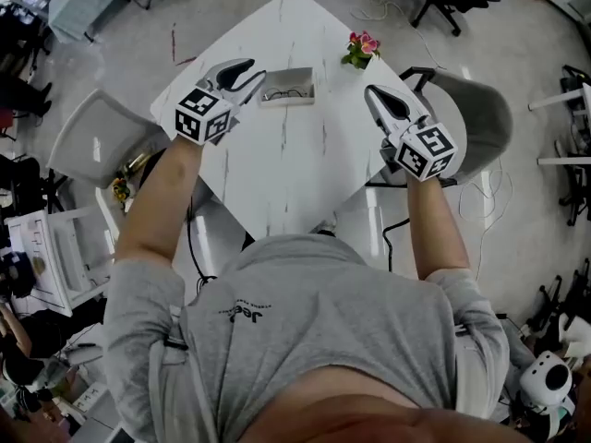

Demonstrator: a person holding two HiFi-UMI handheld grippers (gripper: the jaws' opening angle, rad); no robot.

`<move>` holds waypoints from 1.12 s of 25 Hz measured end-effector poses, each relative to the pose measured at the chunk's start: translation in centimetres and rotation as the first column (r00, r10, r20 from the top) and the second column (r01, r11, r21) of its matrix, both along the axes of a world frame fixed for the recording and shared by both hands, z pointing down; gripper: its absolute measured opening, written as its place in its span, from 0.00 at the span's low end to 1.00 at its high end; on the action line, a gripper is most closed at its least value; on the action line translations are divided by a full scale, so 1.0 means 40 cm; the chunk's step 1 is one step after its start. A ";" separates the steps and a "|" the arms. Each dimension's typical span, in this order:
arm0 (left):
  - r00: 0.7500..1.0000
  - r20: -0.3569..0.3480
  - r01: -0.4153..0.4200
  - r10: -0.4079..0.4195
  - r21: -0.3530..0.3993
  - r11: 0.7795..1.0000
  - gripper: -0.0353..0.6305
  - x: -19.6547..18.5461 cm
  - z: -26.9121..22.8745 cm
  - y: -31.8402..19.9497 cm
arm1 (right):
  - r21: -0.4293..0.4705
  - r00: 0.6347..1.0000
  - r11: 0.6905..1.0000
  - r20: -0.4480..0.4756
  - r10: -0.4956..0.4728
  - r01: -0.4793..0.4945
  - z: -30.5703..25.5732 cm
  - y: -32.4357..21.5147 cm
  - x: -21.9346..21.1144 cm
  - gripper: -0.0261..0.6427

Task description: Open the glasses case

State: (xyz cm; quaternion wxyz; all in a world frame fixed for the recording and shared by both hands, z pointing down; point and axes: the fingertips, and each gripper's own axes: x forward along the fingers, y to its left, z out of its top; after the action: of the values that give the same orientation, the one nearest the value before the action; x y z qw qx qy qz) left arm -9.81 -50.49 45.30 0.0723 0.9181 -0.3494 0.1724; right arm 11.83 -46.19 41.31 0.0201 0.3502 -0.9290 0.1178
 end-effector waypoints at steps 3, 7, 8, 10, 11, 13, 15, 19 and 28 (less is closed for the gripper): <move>0.997 -0.049 0.057 -0.054 0.063 0.996 0.29 0.001 -0.119 0.097 | 0.022 1.000 0.999 0.006 -0.029 0.029 -0.057 0.022 0.014 0.05; 0.986 -0.127 0.121 -0.105 0.132 0.984 0.26 0.008 -0.245 0.246 | 0.041 0.998 0.997 0.004 -0.061 0.060 -0.112 0.072 0.031 0.05; 0.983 -0.148 0.130 -0.108 0.148 0.980 0.24 0.008 -0.272 0.277 | 0.045 0.998 0.997 -0.002 -0.066 0.066 -0.123 0.081 0.031 0.05; 0.978 -0.180 0.135 -0.104 0.171 0.976 0.21 0.001 -0.311 0.338 | 0.047 0.997 0.996 -0.015 -0.069 0.070 -0.139 0.108 0.022 0.05; 0.976 -0.193 0.134 -0.098 0.179 0.975 0.20 -0.007 -0.327 0.368 | 0.044 0.997 0.997 -0.019 -0.068 0.069 -0.144 0.125 0.013 0.05; 0.970 -0.230 0.127 -0.080 0.201 0.971 0.16 -0.035 -0.358 0.415 | 0.043 0.998 0.998 -0.027 -0.054 0.055 -0.156 0.160 -0.011 0.05; 0.957 -0.286 0.120 -0.052 0.227 0.966 0.14 -0.073 -0.391 0.439 | 0.050 0.999 0.999 -0.034 -0.018 0.020 -0.174 0.187 -0.032 0.05; 0.937 -0.347 0.134 -0.050 0.223 0.965 0.14 -0.194 -0.423 0.484 | 0.029 0.999 0.999 -0.012 0.032 -0.032 -0.202 0.247 -0.115 0.04; 0.932 -0.361 0.093 -0.012 0.207 0.974 0.14 -0.316 -0.413 0.565 | 0.031 0.995 0.994 0.002 0.104 -0.104 -0.266 0.364 -0.226 0.04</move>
State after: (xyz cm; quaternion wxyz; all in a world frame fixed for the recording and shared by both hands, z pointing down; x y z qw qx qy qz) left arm -22.47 -27.87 28.79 0.0367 0.9267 -0.3719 -0.0394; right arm 2.78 -31.64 30.68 0.0085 0.3983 -0.9113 0.1045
